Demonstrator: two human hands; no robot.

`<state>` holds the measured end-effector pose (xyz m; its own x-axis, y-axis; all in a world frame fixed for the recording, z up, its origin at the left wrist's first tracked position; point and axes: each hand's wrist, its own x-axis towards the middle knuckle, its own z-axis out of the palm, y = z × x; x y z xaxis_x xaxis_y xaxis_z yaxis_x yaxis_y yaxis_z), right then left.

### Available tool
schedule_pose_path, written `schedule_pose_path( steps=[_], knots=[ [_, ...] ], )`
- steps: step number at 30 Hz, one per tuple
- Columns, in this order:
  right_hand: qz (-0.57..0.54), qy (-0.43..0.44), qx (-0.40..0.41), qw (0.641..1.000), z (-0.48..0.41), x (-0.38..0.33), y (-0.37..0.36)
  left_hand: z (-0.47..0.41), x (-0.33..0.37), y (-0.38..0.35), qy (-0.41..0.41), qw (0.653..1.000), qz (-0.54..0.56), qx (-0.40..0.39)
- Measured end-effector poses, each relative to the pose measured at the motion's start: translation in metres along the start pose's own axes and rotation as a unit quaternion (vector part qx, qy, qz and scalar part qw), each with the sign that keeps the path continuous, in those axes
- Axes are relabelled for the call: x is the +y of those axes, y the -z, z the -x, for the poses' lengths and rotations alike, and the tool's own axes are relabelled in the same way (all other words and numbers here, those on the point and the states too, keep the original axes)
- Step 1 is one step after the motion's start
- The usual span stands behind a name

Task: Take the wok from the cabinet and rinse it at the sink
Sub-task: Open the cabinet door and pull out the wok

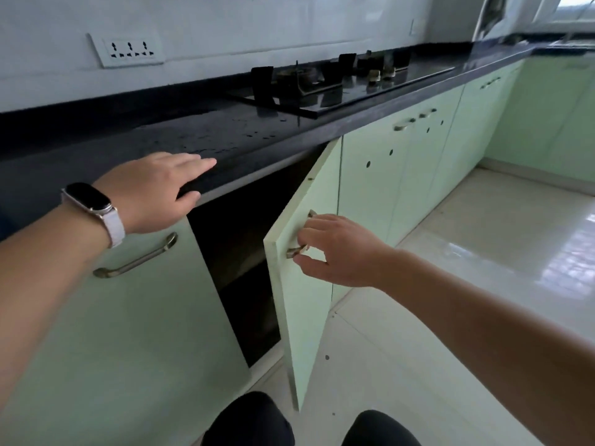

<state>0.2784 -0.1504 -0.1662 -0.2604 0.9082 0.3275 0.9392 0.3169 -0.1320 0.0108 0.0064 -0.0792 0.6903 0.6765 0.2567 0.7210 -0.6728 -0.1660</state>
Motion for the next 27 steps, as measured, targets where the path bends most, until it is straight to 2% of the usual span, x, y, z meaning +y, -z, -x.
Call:
schedule_pose_path(
  steps=[7,9,13,19,24,27],
  knots=[
    [-0.01,-0.075,-0.042,0.996,0.056,0.02,0.032,0.0,-0.001,-0.002,0.008,1.0,0.008,-0.009],
    [-0.038,-0.103,-0.027,0.994,0.071,0.024,0.042,-0.001,-0.002,-0.003,0.008,1.0,0.011,-0.01],
    [-0.077,-0.076,0.02,0.994,0.092,0.026,0.057,-0.001,-0.004,-0.005,0.009,1.0,0.028,-0.007],
    [0.067,-0.027,0.038,0.997,0.092,0.016,0.061,-0.001,-0.004,-0.006,0.01,0.999,0.033,-0.006],
    [0.119,0.009,0.007,0.993,0.083,0.015,0.072,0.001,-0.001,-0.003,0.009,0.999,0.034,-0.006],
    [0.152,0.006,0.02,0.988,0.086,0.023,0.083,0.002,0.001,-0.002,0.013,0.999,0.036,-0.009]
  ],
)
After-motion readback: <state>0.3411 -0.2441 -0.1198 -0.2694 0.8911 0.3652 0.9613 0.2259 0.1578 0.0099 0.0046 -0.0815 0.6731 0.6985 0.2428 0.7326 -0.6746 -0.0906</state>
